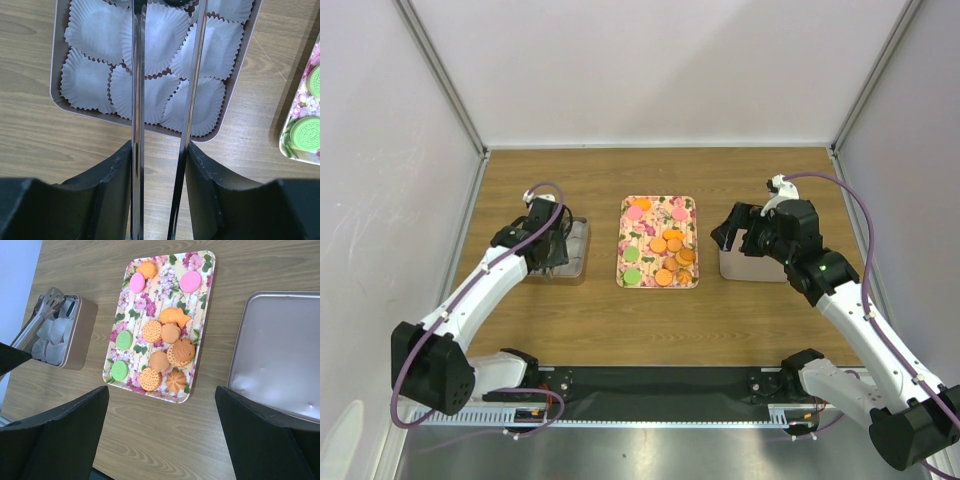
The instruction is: Pack the cookies
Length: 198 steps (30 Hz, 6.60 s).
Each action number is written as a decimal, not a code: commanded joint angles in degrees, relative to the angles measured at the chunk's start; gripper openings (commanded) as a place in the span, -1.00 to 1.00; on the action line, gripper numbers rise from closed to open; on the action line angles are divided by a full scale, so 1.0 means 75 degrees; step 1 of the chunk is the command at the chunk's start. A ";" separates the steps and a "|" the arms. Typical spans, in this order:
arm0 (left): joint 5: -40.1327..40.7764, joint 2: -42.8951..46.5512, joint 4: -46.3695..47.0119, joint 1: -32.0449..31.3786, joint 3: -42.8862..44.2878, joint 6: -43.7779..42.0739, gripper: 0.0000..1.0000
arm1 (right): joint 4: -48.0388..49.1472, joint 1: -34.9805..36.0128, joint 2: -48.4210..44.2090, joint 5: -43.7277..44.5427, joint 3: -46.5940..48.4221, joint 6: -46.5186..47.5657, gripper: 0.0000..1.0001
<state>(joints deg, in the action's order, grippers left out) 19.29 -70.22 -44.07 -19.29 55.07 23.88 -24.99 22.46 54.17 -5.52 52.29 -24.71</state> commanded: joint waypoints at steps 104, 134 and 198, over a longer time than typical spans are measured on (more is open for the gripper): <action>0.0615 -0.1643 -0.0592 -0.4623 0.1271 0.1234 -0.24 | 0.0110 -0.0053 -0.0063 0.0115 -0.0047 0.0084 0.89; 0.0862 0.0209 -0.1166 -0.2656 0.1541 0.0660 -0.21 | 0.0180 -0.0076 0.0054 0.0021 -0.0023 0.0060 0.89; -0.0146 -0.0036 0.0158 -0.0956 0.0040 0.0039 -0.14 | 0.0192 -0.0065 0.0031 -0.0037 -0.0105 0.0037 0.90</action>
<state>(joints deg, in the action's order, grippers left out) 17.87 -71.13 -44.71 -26.85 54.08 24.91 -24.99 22.11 54.94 -5.45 51.40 -24.75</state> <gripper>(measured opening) 0.431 0.949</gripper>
